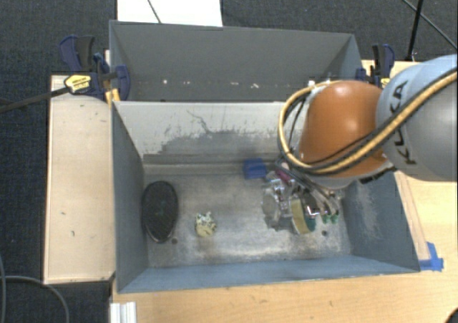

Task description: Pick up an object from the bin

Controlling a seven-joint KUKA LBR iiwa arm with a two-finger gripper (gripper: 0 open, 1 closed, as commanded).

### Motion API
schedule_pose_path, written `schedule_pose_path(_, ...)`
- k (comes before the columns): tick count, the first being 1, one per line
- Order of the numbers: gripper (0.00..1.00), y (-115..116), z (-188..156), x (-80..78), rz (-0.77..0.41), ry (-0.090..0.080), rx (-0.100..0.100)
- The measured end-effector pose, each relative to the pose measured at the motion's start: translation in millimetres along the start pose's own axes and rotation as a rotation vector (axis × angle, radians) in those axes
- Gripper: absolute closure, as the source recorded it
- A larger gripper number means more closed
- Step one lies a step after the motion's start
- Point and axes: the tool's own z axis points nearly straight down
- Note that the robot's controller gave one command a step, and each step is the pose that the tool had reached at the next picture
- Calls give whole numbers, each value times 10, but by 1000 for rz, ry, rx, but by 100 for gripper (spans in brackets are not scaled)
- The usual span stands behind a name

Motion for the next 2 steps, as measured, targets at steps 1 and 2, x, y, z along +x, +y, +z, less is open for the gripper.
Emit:
schedule_pose_path(1, 0, 6, 3, 1, 0, 1, 0)
schedule_pose_path(2, 0, 796, -107, -156, -192, -4, -3)
